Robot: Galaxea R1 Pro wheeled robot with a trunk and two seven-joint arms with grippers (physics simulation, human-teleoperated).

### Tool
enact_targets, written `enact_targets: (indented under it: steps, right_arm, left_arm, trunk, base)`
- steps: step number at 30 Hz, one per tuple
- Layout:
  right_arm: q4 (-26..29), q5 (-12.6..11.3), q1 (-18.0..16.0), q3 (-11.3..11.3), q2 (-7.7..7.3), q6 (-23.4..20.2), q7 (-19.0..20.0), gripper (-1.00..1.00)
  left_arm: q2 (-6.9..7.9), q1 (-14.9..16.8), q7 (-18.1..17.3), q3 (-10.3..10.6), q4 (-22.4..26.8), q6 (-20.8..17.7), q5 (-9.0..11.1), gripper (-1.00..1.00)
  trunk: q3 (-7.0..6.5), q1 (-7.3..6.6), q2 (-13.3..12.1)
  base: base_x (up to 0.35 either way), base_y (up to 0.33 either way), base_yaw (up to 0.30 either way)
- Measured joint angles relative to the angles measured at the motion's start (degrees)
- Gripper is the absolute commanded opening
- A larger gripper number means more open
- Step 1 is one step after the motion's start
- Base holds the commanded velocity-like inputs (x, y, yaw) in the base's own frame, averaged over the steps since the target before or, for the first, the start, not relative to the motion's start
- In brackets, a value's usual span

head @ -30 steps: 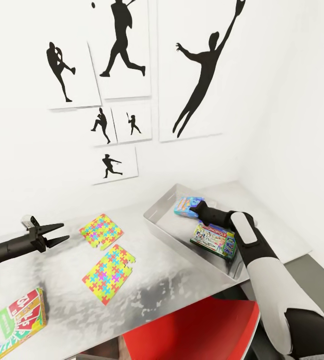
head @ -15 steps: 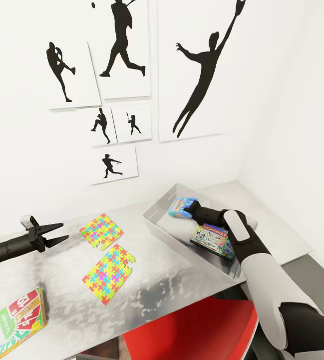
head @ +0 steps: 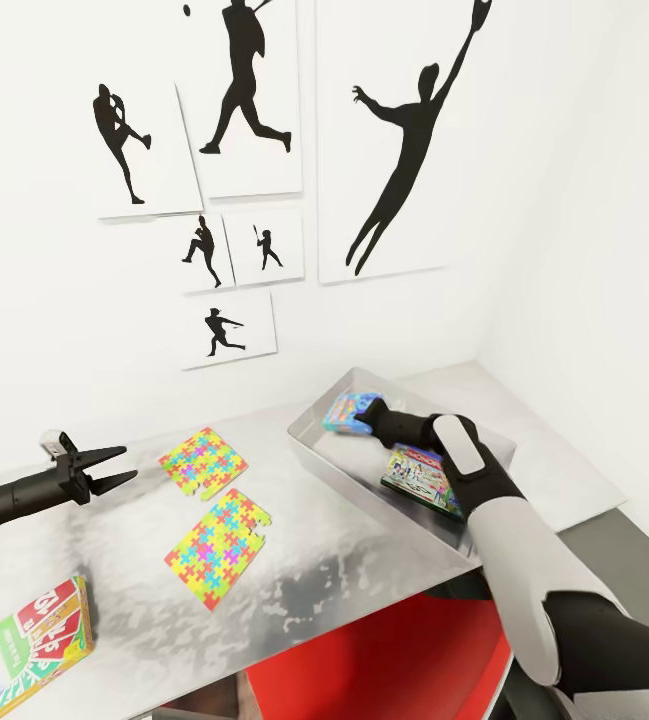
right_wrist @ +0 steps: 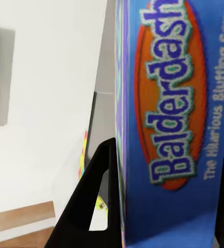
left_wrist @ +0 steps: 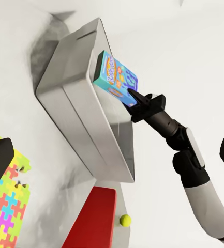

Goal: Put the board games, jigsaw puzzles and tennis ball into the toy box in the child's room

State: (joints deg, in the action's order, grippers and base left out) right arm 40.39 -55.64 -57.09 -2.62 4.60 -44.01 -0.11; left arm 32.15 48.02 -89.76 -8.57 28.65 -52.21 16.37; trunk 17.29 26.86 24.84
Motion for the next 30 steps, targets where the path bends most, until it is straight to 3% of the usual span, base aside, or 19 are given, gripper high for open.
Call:
enact_targets:
  steps: [30]
  right_arm:
    - [-3.1, 0.1, -2.7, 1.3, 1.61, 1.1, -0.4, -1.0]
  left_arm:
    - [0.01, 0.0, 0.0, 0.0, 0.0, 0.0, 0.0, 1.0]
  trunk:
    - [0.0, 0.0, 0.0]
  base:
    - [0.0, 0.0, 0.0]
